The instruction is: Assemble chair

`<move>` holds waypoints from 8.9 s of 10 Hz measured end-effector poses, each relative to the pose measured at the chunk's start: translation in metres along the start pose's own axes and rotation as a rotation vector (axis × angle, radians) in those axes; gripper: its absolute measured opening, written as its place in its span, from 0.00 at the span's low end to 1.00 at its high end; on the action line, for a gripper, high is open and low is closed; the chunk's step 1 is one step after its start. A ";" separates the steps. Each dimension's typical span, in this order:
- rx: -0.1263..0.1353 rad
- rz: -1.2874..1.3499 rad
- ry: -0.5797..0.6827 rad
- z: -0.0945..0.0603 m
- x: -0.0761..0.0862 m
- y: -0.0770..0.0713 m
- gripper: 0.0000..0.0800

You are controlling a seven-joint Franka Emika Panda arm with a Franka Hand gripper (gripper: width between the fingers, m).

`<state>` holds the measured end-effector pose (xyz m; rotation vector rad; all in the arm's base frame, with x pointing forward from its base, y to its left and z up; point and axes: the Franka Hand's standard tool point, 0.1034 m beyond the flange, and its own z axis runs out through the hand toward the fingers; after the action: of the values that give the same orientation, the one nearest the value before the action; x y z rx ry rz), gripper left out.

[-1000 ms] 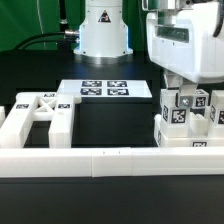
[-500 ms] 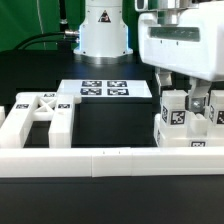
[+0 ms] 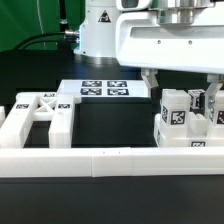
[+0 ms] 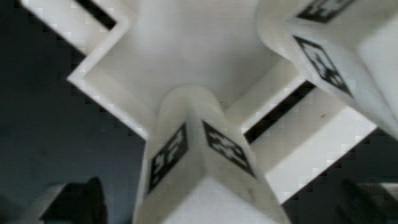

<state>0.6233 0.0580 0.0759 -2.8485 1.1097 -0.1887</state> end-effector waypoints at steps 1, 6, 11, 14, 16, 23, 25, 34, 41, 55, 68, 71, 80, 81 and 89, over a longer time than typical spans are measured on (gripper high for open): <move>0.001 -0.060 -0.002 0.001 -0.002 -0.001 0.81; -0.004 -0.466 -0.002 0.002 0.001 0.003 0.81; -0.013 -0.754 0.000 0.001 0.004 0.005 0.81; -0.014 -0.752 0.000 0.001 0.004 0.005 0.36; -0.014 -0.720 0.000 0.001 0.004 0.005 0.36; -0.024 0.127 -0.005 0.001 0.002 0.006 0.36; -0.035 0.377 0.011 0.001 0.001 0.005 0.36; -0.039 0.120 0.012 -0.004 0.013 0.011 0.81; -0.032 -0.429 0.015 -0.006 0.014 0.006 0.81; -0.067 -0.706 0.021 -0.002 0.011 0.008 0.36; -0.072 -0.223 0.036 -0.012 0.017 0.021 0.78; -0.067 -0.230 0.038 -0.013 0.008 0.027 0.81; -0.057 -0.259 0.069 0.001 -0.003 0.035 0.81; -0.058 -0.265 0.071 0.008 -0.011 0.037 0.81; -0.067 -0.296 0.121 0.049 -0.018 0.046 0.81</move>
Offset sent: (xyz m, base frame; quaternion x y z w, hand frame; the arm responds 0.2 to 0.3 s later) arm 0.0003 -0.0019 0.0000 0.0017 -0.0026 -0.1494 0.9888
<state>0.5866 0.0379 0.0203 -3.0864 0.7162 -0.3518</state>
